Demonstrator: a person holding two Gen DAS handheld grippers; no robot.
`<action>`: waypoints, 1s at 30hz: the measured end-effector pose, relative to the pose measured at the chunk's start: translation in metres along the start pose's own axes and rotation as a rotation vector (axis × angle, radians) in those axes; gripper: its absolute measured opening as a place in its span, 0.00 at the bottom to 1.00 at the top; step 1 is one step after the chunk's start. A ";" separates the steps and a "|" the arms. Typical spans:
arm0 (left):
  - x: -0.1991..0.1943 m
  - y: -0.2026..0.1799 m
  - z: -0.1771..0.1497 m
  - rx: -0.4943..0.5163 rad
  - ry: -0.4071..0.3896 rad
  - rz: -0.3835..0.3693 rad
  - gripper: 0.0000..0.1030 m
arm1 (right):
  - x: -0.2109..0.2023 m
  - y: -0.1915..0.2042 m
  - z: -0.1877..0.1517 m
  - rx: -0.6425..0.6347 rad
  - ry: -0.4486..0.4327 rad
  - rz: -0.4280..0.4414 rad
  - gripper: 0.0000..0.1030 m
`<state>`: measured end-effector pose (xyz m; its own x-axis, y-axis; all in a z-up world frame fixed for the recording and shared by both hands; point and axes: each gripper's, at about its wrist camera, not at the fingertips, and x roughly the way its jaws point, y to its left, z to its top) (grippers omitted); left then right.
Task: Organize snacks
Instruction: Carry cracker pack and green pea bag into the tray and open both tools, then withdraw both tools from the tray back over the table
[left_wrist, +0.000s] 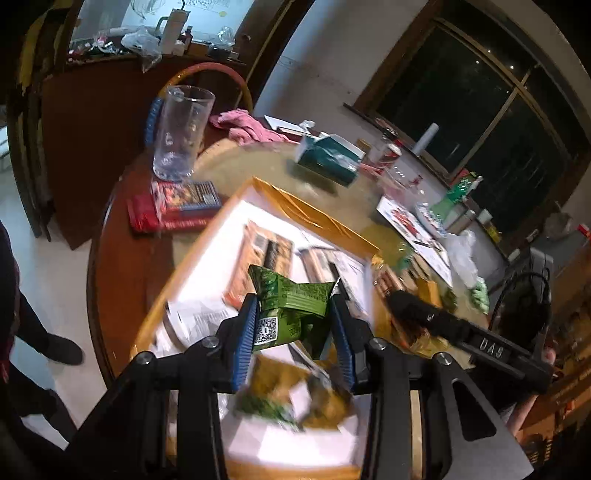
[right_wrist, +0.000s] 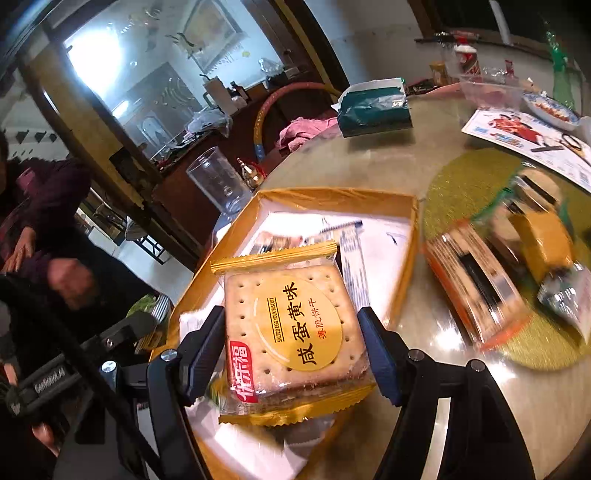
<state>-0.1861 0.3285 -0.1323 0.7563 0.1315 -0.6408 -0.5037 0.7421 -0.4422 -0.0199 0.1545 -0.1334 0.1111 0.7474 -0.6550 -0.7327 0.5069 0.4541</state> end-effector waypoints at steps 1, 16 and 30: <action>0.006 0.001 0.004 0.004 0.007 0.011 0.39 | 0.005 0.000 0.005 0.003 -0.003 -0.012 0.69; 0.107 -0.008 0.048 0.115 0.184 0.120 0.41 | 0.072 -0.025 0.051 0.024 0.031 -0.184 0.70; 0.077 -0.038 0.020 0.285 0.223 0.093 0.81 | 0.015 -0.029 0.031 0.112 -0.084 -0.091 0.77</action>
<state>-0.1006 0.3239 -0.1519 0.5876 0.0835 -0.8049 -0.4058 0.8909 -0.2039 0.0239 0.1650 -0.1376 0.2329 0.7271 -0.6459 -0.6377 0.6156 0.4630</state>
